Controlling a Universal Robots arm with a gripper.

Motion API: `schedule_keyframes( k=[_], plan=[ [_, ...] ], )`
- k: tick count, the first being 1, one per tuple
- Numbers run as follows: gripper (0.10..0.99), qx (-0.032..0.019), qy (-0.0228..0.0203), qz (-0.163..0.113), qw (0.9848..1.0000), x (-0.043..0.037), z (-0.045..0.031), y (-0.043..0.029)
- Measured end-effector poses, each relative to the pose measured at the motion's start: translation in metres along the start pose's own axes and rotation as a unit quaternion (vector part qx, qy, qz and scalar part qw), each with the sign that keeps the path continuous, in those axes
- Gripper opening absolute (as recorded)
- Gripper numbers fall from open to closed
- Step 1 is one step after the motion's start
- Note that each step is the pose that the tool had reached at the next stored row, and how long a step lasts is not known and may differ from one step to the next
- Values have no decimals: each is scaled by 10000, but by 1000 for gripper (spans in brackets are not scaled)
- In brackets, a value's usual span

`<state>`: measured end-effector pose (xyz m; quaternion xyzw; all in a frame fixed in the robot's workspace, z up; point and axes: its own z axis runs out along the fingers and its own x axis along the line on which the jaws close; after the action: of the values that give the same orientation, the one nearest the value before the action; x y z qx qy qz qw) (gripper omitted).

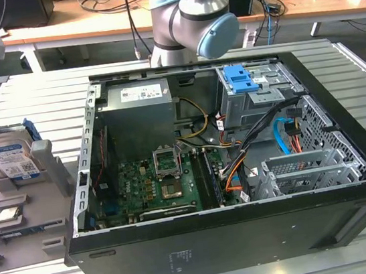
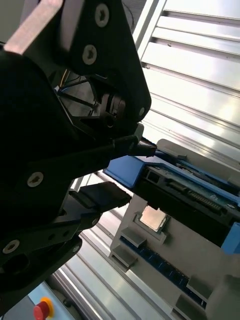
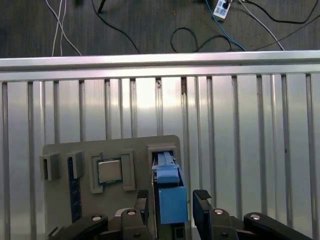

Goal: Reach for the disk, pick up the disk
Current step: 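Pick up the disk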

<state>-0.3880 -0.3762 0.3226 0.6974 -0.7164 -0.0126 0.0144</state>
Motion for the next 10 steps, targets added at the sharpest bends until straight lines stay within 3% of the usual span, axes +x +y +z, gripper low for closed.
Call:
schedule_keyframes(
  k=[10],
  plan=[
    [482,1,8,-125,9999,-6,183,-12]
  ],
)
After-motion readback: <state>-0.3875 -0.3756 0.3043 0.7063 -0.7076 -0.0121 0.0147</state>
